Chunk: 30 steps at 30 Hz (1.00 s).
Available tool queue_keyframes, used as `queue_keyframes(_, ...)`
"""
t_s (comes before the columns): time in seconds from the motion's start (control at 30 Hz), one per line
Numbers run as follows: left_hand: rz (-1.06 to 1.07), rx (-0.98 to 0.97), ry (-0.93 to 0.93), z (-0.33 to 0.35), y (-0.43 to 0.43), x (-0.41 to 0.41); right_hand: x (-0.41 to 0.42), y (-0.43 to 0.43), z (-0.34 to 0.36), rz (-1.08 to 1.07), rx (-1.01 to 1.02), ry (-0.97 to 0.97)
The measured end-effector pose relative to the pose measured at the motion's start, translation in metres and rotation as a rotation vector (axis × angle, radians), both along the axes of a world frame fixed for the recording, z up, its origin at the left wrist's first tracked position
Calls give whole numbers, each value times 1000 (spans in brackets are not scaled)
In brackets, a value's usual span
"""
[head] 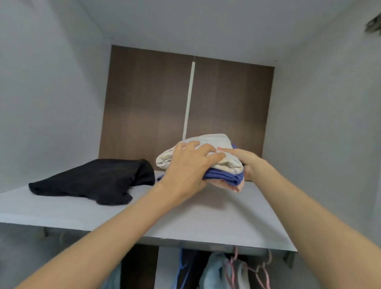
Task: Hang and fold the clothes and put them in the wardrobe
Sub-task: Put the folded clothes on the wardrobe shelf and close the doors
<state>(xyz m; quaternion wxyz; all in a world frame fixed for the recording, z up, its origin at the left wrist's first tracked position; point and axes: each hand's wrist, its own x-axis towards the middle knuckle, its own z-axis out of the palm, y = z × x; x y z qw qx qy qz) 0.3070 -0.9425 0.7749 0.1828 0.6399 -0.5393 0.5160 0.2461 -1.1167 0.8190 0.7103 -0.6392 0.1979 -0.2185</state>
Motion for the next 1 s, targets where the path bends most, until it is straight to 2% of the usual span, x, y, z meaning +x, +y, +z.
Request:
queue_keyframes(0.2, -73, 252, 77, -32, -49, -44, -57, -53, -39, -76, -83, 280)
queue_keyframes(0.43, -301, 322, 146, -43, -60, -59, -86, -52, -45, -281, -319, 274)
queue_keyframes(0.57, -212, 236, 169, -41, -42, -52, -88, -40, -39, -350, -684, 312)
queue_keyframes(0.67, -195, 158, 407, -34, -27, -35, -89, -24, -35, -387, -908, 240)
queue_keyframes(0.77, -268, 149, 805, -31, -25, -5, -90, 2, -38, -335, -1139, 272)
queue_keyframes(0.83, -263, 161, 1074, -29, -32, 8, -88, 20, -44, -278, -1194, 260)
queue_keyframes(0.93, -208, 217, 1329, -29, -54, 14, -86, 33, -52, -299, -1245, 285)
queue_keyframes(1.0, -269, 243, 1489, -30, -68, 11, -88, 31, -58, -327, -1295, 342)
